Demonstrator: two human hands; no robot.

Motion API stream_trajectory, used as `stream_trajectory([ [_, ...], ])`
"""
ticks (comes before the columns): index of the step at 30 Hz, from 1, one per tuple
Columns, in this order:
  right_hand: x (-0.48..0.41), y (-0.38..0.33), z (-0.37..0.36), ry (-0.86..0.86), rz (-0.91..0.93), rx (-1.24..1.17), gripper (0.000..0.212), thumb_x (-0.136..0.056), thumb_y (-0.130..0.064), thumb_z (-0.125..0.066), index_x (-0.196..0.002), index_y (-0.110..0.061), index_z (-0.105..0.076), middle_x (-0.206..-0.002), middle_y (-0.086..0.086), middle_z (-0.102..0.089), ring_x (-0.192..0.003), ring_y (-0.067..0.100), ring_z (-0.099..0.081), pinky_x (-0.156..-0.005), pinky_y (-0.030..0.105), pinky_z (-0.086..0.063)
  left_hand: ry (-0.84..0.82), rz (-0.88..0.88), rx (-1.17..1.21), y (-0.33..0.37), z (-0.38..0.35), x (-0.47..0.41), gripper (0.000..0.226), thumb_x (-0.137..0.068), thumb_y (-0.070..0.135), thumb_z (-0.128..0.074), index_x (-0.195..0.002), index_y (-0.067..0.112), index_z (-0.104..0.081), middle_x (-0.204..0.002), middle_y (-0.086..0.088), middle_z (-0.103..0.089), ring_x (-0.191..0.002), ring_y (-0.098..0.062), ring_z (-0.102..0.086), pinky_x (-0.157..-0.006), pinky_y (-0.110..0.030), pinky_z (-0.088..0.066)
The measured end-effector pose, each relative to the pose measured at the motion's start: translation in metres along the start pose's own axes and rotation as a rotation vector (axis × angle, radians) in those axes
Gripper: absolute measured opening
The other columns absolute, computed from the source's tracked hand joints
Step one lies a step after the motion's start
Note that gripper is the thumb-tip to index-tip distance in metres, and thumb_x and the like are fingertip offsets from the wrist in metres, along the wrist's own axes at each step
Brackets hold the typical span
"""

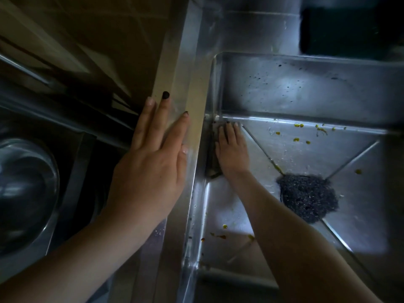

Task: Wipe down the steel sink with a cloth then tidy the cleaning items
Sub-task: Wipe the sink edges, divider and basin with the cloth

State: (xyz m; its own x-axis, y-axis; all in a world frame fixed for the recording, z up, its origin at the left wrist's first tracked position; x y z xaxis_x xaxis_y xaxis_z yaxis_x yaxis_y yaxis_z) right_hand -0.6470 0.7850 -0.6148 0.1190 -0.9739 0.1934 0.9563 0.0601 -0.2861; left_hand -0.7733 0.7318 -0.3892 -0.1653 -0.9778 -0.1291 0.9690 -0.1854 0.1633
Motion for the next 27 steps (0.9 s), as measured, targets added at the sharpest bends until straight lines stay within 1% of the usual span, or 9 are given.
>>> stream_trajectory([
  [2, -0.009, 0.011, 0.002, 0.035, 0.008, 0.026, 0.046, -0.090, -0.020, -0.046, -0.129, 0.002, -0.050, -0.137, 0.022, -0.048, -0.131, 0.039, -0.039, -0.108, 0.044, -0.033, -0.008, 0.001, -0.011, 0.000, 0.000, 0.000, 0.047, -0.094, 0.025, -0.029, -0.138, 0.014, -0.042, -0.152, -0.012, -0.025, -0.141, -0.026, -0.015, -0.108, -0.026, -0.014],
  [4, -0.012, 0.020, 0.007, 0.071, 0.000, 0.048, 0.048, -0.087, -0.015, -0.056, -0.130, 0.003, -0.048, -0.137, 0.023, -0.046, -0.132, 0.040, -0.038, -0.108, 0.044, -0.033, -0.021, -0.001, -0.016, 0.001, -0.001, 0.000, 0.047, -0.094, 0.026, -0.029, -0.139, 0.015, -0.040, -0.153, -0.012, -0.023, -0.142, -0.026, -0.014, -0.108, -0.027, -0.014],
  [9, 0.001, 0.046, 0.006, 0.004, -0.110, 0.044, 0.051, -0.100, -0.026, -0.028, -0.147, -0.006, -0.019, -0.156, 0.014, -0.011, -0.145, 0.028, 0.000, -0.118, 0.037, -0.008, -0.039, 0.004, -0.017, 0.001, -0.001, 0.001, 0.048, -0.094, 0.028, -0.026, -0.140, 0.015, -0.038, -0.154, -0.011, -0.021, -0.142, -0.027, -0.013, -0.106, -0.030, -0.014],
  [14, 0.038, 0.063, 0.013, 0.139, -0.261, -0.031, 0.049, -0.095, -0.024, -0.036, -0.137, 0.002, -0.042, -0.146, 0.024, -0.033, -0.139, 0.040, -0.023, -0.115, 0.040, -0.015, -0.034, -0.002, -0.009, 0.001, -0.001, 0.000, 0.049, -0.094, 0.028, -0.025, -0.139, 0.014, -0.039, -0.153, -0.012, -0.021, -0.142, -0.028, -0.013, -0.105, -0.031, -0.016],
  [19, 0.072, 0.057, 0.006, 0.058, -0.313, -0.014, 0.052, -0.099, -0.024, -0.038, -0.144, -0.001, -0.026, -0.153, 0.021, -0.016, -0.143, 0.037, -0.005, -0.116, 0.033, 0.004, -0.018, -0.009, -0.017, 0.000, -0.002, 0.001, 0.049, -0.094, 0.028, -0.025, -0.138, 0.014, -0.040, -0.152, -0.013, -0.024, -0.141, -0.029, -0.016, -0.103, -0.032, -0.018],
  [20, 0.076, 0.053, 0.005, 0.032, -0.309, 0.008, 0.051, -0.099, -0.021, -0.039, -0.144, 0.000, -0.026, -0.153, 0.023, -0.017, -0.143, 0.037, -0.008, -0.117, 0.036, 0.002, -0.020, -0.007, -0.014, 0.000, -0.001, 0.001, 0.049, -0.094, 0.028, -0.025, -0.138, 0.015, -0.041, -0.153, -0.013, -0.023, -0.141, -0.029, -0.016, -0.104, -0.032, -0.018],
  [22, 0.082, 0.041, 0.000, -0.027, -0.254, 0.019, 0.051, -0.090, -0.009, -0.054, -0.135, 0.008, -0.039, -0.144, 0.027, -0.035, -0.136, 0.042, -0.027, -0.116, 0.043, -0.013, -0.026, -0.002, -0.004, 0.000, -0.002, 0.001, 0.050, -0.093, 0.029, -0.025, -0.138, 0.015, -0.041, -0.153, -0.012, -0.023, -0.141, -0.028, -0.016, -0.104, -0.032, -0.016],
  [25, 0.084, 0.035, -0.007, -0.085, -0.270, 0.058, 0.057, -0.054, 0.003, -0.082, -0.108, 0.011, -0.063, -0.115, 0.025, -0.061, -0.110, 0.042, -0.057, -0.098, 0.042, -0.043, -0.027, -0.007, 0.017, 0.001, -0.002, 0.001, 0.050, -0.093, 0.030, -0.025, -0.138, 0.015, -0.041, -0.153, -0.012, -0.024, -0.142, -0.029, -0.016, -0.104, -0.033, -0.016],
  [27, 0.087, 0.030, 0.002, -0.081, -0.259, 0.002, 0.054, -0.066, 0.005, -0.074, -0.117, 0.010, -0.057, -0.126, 0.023, -0.054, -0.120, 0.040, -0.050, -0.100, 0.037, -0.043, -0.041, 0.008, 0.039, -0.001, -0.002, 0.002, 0.051, -0.094, 0.032, -0.022, -0.140, 0.017, -0.038, -0.154, -0.010, -0.020, -0.143, -0.026, -0.012, -0.103, -0.032, -0.016],
])
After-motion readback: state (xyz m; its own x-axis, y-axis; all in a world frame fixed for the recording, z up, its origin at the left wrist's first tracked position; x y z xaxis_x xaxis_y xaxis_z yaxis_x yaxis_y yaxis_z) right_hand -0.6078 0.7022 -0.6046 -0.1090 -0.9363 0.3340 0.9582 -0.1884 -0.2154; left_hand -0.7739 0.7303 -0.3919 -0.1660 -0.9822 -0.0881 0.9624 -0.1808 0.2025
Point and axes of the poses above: each hand's wrist, its own x-axis away from the middle knuckle, its own z-axis out of the back of the hand, y = z × x, the point moved 7 cm from there along -x, towards the middle knuckle
